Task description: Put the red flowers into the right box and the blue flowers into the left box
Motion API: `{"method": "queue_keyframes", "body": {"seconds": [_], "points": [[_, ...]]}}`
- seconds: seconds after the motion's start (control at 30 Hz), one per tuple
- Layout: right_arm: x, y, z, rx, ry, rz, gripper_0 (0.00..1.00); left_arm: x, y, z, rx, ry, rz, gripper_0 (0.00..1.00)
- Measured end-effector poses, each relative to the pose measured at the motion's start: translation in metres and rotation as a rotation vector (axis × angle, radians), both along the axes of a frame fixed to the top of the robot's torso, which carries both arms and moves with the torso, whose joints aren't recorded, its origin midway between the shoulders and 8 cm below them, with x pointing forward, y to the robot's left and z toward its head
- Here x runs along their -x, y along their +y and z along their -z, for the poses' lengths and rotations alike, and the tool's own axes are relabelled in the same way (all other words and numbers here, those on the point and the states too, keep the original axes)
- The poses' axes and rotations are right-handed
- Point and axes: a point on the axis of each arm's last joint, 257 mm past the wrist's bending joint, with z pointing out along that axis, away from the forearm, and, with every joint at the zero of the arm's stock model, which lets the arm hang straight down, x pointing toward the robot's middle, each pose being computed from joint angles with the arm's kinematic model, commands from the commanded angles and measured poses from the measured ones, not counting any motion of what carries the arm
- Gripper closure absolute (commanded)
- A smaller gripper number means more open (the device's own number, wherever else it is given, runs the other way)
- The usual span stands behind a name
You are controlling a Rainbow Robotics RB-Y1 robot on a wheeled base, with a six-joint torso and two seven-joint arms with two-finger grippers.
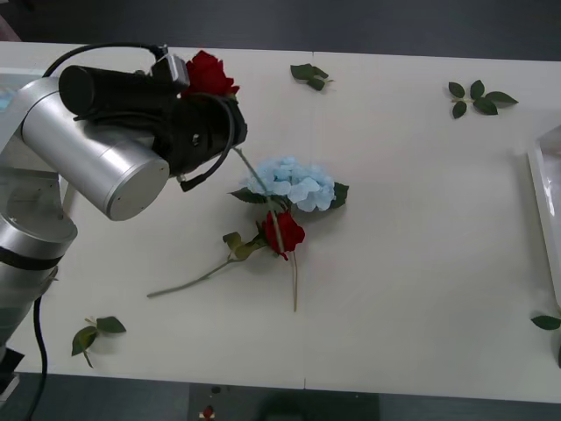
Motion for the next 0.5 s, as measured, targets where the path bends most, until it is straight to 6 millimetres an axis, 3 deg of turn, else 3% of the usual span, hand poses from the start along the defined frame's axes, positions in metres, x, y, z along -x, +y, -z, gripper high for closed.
{"method": "queue_keyframes", "body": {"seconds": [0.03,0.07,0.13,0.33,0.5], "points": [[0.000,0.000,0.000,0.001,0.000,-0.002,0.33,-0.002,-0.008,-0.010,0.016,-0.025,0.008,1.00],[0.000,0.000,0.000,0.001,0.001,-0.002,0.13,-0.004,-0.015,-0.019,0.034,-0.043,0.014,1.00],[0.000,0.000,0.000,0.002,0.001,-0.002,0.00,-0.006,-0.025,-0.031,0.078,-0.062,0.020,1.00],[-0.006,0.008,-0.002,-0.030,-0.023,-0.016,0.00,-0.014,-0.036,-0.060,0.109,-0.140,0.021,1.00],[-0.016,0.033,-0.005,-0.054,-0.047,-0.152,0.00,-0.016,-0.070,-0.061,0.145,-0.124,0.050,1.00]]}}
